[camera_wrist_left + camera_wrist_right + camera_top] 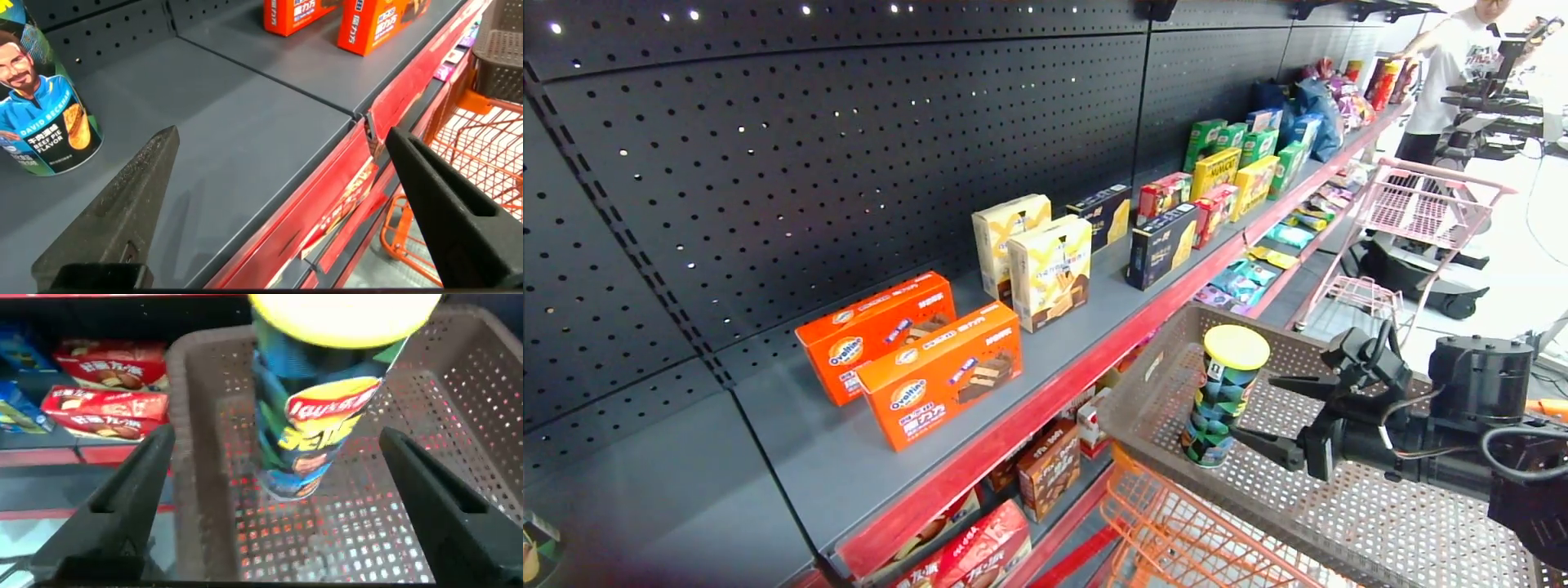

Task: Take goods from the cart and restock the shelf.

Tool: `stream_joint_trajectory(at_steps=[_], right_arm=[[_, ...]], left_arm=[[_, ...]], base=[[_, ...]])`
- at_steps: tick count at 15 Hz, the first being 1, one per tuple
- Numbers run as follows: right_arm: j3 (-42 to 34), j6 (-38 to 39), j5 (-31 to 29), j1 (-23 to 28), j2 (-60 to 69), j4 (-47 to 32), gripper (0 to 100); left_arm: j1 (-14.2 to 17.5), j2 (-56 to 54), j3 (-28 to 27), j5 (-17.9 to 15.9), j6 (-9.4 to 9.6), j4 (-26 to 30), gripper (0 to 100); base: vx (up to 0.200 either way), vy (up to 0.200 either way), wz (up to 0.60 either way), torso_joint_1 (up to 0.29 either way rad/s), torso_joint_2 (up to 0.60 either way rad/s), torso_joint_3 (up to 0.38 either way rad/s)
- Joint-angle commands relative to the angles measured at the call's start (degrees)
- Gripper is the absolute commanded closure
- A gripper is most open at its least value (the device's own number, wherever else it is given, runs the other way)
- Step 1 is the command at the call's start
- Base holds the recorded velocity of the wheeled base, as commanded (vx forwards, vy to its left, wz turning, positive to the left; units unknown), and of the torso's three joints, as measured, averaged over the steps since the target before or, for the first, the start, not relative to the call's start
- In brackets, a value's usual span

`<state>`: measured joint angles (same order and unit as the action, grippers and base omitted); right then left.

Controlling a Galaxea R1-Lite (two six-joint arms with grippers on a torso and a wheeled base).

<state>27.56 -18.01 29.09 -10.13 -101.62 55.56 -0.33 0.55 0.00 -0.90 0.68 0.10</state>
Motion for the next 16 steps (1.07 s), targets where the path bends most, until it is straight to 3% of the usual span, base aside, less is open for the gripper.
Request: stream_joint_trajectory(at_steps=[1,9,16], right_arm=[[0.91,-0.19,-0.08,0.73,-2.27,1.83,0],[3.11,-0.28,-1.49,-1.12,-11.41,16.77,0],[6.98,0.25,-1.58,-3.14,-17.21,17.82,0]], left_arm=[[-0.02,0.07,0.0,-0.06,0.02,-0.01,0],[-0.02,0.07,0.0,-0.06,0.02,-0.01,0],[-0.02,0.07,0.0,-0.06,0.02,-0.01,0]], base=[[0.0,0.0,0.0,0.0,0.0,0.0],[0.0,0.0,0.0,0.0,0.0,0.0],[0.0,0.0,0.0,0.0,0.0,0.0]])
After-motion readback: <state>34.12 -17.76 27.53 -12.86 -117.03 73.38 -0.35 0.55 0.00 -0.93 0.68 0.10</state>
